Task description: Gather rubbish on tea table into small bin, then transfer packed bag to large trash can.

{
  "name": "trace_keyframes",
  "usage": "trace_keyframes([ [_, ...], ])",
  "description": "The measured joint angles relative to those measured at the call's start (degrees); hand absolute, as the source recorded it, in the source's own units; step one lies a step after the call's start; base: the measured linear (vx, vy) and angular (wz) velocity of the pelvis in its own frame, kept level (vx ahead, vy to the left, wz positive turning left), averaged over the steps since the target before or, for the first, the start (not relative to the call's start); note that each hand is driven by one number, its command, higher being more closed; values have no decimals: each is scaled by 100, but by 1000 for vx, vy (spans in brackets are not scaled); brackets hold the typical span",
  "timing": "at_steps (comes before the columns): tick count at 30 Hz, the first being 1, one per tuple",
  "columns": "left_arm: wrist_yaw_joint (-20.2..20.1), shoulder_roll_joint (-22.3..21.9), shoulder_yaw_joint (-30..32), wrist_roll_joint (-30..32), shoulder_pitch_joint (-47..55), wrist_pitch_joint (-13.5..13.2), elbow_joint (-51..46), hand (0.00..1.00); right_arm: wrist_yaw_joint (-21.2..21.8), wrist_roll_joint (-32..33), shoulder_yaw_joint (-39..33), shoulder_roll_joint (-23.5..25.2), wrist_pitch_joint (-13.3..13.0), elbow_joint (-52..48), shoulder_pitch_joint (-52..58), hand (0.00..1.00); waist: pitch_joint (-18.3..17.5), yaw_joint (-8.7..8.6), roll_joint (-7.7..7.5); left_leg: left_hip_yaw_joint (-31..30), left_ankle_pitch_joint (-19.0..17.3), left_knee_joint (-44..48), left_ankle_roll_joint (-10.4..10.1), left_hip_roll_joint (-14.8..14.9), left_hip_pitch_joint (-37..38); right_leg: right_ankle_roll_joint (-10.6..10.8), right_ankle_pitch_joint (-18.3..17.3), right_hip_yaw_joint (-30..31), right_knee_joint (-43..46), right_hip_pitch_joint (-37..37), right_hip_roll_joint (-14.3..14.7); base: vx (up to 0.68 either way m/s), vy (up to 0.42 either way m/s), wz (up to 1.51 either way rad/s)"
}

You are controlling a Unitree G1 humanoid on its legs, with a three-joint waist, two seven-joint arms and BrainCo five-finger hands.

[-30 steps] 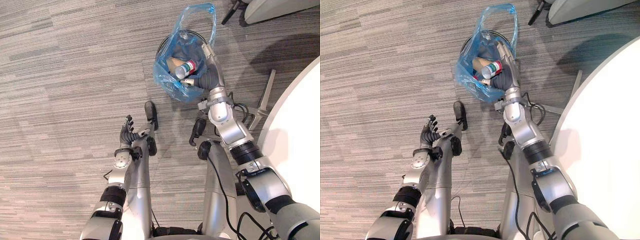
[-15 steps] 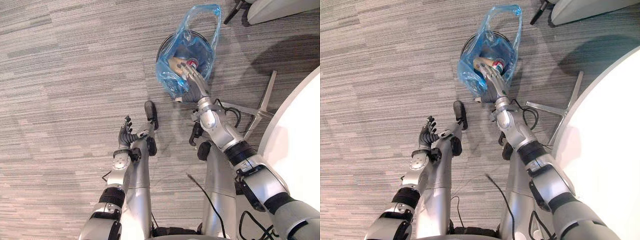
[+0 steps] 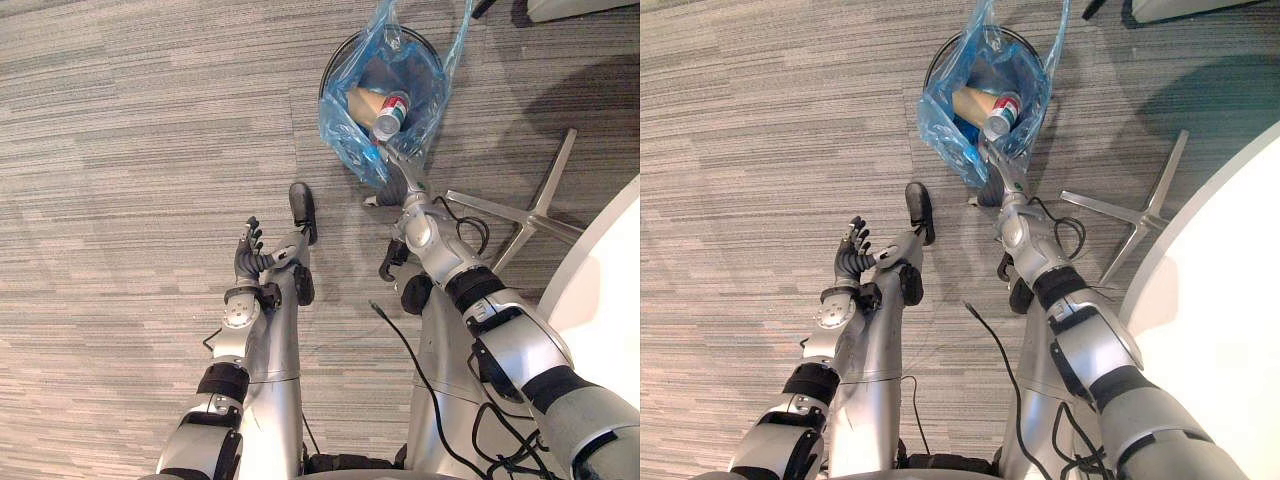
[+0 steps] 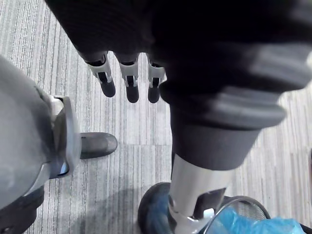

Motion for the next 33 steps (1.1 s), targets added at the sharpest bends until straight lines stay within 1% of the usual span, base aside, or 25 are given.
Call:
trace_keyframes([
  [9, 0, -3, 18, -2, -12, 1, -24, 0, -16, 449, -30, -2, 15, -139, -24, 100, -1, 11, 1, -24, 0, 51, -1, 22, -17, -24, -27, -29, 46, -1, 10, -22, -11, 2],
  [10, 0, -3, 25, -3, -11, 3, -29, 0, -19, 542, -63, -16, 14, -385, 71, 100, -1, 13, 1, -21, 1, 57, -1, 30, -17, -24, -27, -28, 45, 0, 16, -37, -11, -3],
  [14, 0, -33, 159, -1, -10, 47, -29, 0, -26, 593, -187, 16, 1, -1010, 306, 100, -1, 14, 0, -11, 16, 148, 16, 97, -8, -25, -26, -12, 56, 26, 69, -29, -14, -8],
  [16, 0, -93, 192, 1, 7, 121, -20, 0, -50, 611, -287, 6, -10, -1456, 509, 100, -1, -4, 0, -12, 26, 148, 17, 109, 90, -28, -24, -1, 58, 109, 105, -44, -27, -5],
  [18, -2, -151, 202, 1, 26, 129, -13, 0, -98, 665, -290, 10, -10, -1689, 668, 100, -1, -10, 0, -11, 20, 144, 17, 126, 196, -28, -24, 1, 45, 225, 111, -43, -19, -5],
  [22, -5, -218, 190, 7, 65, 172, -23, 0, -161, 797, -306, 38, -16, -2391, 1149, 100, -3, -17, -3, 37, 4, 1, -12, 154, 582, -31, -20, 5, -62, 570, 135, -50, -28, -5],
  [23, -6, -215, 160, 9, 163, 222, -37, 0, -160, 833, -351, 119, -50, -2694, 1402, 100, -6, -19, -10, 100, 12, -93, -21, 174, 824, -21, -14, 29, -155, 773, 165, -38, -28, -11],
  [25, -8, -213, 139, 12, 312, 240, -63, 0, -161, 838, -402, 221, -120, -2940, 1678, 100, -8, -30, -13, 155, 13, -221, -25, 179, 1104, 4, 4, 43, -288, 1037, 201, -33, -27, -11],
  [26, -10, -211, 98, 14, 467, 249, -73, 0, -155, 838, -388, 276, -157, -3138, 1946, 100, -15, -33, -27, 190, 19, -396, -35, 174, 1410, 28, 23, 35, -452, 1327, 215, -24, -29, -3],
  [29, -11, -189, 42, 28, 734, 260, -79, 0, -132, 836, -383, 392, -170, -3361, 2311, 100, -70, -26, -120, 268, 33, -624, -55, 169, 1881, 44, 34, 17, -676, 1780, 227, 21, -21, 0],
  [30, -15, -129, -46, 52, 882, 287, -79, 0, -121, 837, -368, 470, -185, -3538, 2529, 100, -115, -33, -196, 287, 33, -678, -57, 163, 2125, 52, 36, 1, -807, 2048, 235, 65, -23, -1],
  [32, -19, -102, -67, 108, 991, 311, -73, 0, -63, 854, -368, 526, -206, -3767, 2769, 100, -161, -36, -269, 283, 49, -743, -75, 157, 2362, 39, 59, -27, -933, 2329, 240, 90, -21, 3],
  [33, -20, -94, -108, 117, 1050, 344, -72, 0, 9, 880, -355, 532, -226, -3921, 2945, 100, -180, -29, -304, 277, 65, -821, -54, 143, 2588, 62, 72, -61, -1067, 2592, 242, 122, -21, 6],
])
